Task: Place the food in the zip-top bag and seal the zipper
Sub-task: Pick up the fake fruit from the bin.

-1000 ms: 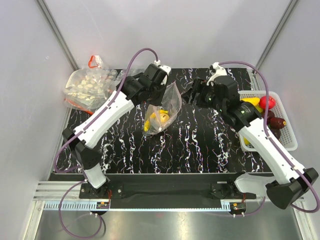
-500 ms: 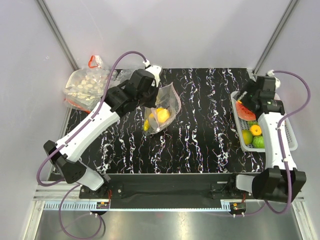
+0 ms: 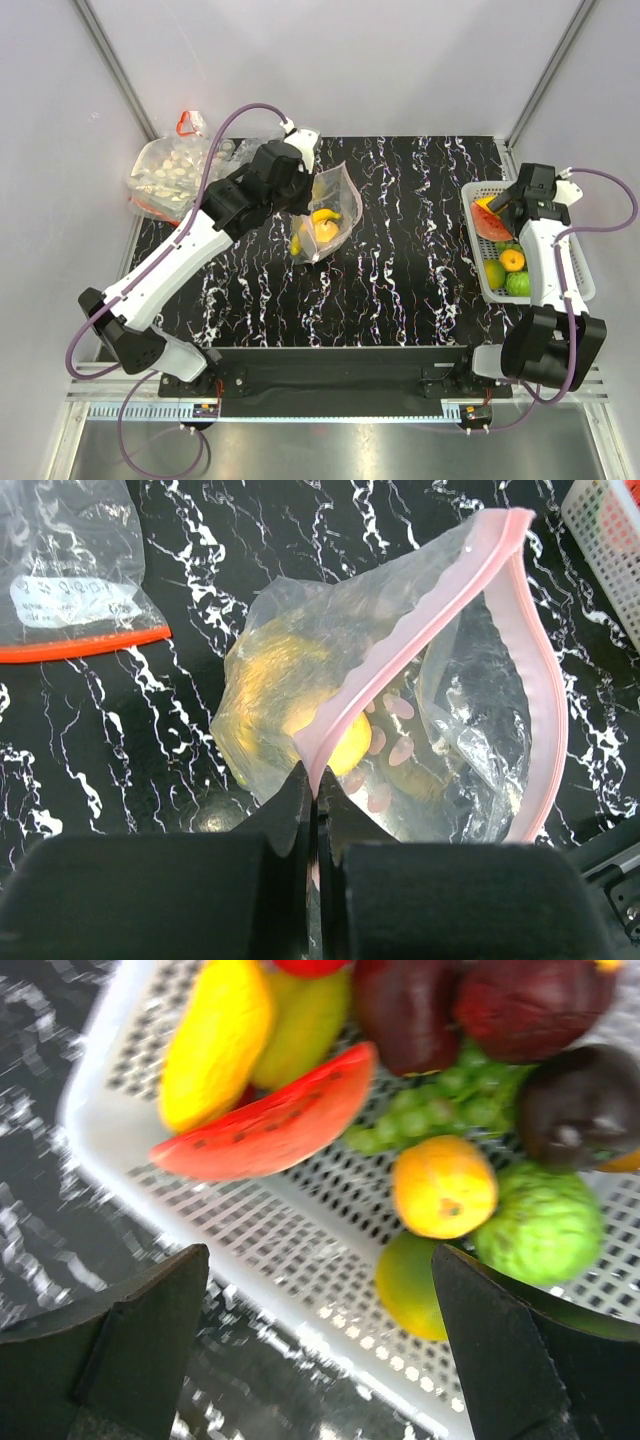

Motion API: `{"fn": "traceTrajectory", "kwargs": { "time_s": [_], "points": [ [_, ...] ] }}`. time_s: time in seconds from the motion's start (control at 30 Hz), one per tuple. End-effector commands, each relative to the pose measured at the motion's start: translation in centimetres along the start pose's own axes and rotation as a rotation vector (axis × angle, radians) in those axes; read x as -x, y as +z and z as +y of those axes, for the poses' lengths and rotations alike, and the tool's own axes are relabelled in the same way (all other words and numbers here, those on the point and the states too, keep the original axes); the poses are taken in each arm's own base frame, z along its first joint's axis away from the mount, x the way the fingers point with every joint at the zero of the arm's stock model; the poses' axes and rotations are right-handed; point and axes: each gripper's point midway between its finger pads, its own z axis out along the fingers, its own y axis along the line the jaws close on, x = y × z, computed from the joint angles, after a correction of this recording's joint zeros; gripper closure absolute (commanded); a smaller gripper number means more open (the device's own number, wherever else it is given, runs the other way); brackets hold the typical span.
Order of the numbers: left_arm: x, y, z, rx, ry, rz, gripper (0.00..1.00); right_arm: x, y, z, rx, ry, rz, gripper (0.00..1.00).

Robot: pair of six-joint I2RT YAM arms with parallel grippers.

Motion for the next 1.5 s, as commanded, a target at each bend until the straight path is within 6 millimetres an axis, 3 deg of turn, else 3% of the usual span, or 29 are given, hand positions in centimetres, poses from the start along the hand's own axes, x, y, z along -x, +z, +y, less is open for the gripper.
{"fn": "traceTrajectory", "kwargs": {
  "time_s": [0.0,0.1,0.37,0.53,0.9,1.07,1.2,1.37,1.47],
  "points": [
    [2.9,-1.3,0.1,-0.004,-0.022,-0.121,1.0,1.0,1.2,-3.4,-0.173,0.047,-0.083,0.0],
    [2.5,-1.0,-0.3,-0.002,-0.013,-0.108,1.0,0.4,2.1,-5.1,-0.238,0.061,-0.064,0.0],
    [1.8,-0.2,-1.4,-0.024,0.002,-0.069,1.0,-2.4,5.4,-7.3,-0.263,0.111,-0.021,0.0],
    [1.7,-0.2,-1.3,-0.012,0.006,-0.069,1.0,-3.5,7.8,-7.6,-0.246,0.134,0.026,0.0],
    [1.9,-0.2,-1.1,0.005,0.014,-0.073,1.0,-4.5,10.4,-6.3,-0.202,0.117,0.081,0.03],
    [1.8,-0.2,-1.1,0.005,0.015,-0.067,1.0,-5.0,10.3,-5.6,-0.152,0.12,0.1,0.06],
    [2.0,-0.5,-1.1,0.003,0.013,-0.077,1.0,-4.7,9.8,-5.7,-0.151,0.122,0.091,0.19],
    [2.1,-0.6,-1.3,-0.006,0.007,-0.078,1.0,-2.6,6.4,-3.1,0.007,0.098,0.064,0.3],
    [2.0,-0.7,-1.6,-0.015,0.012,-0.076,1.0,-1.1,3.1,-1.0,0.154,0.068,0.035,0.36]
  ]
}}
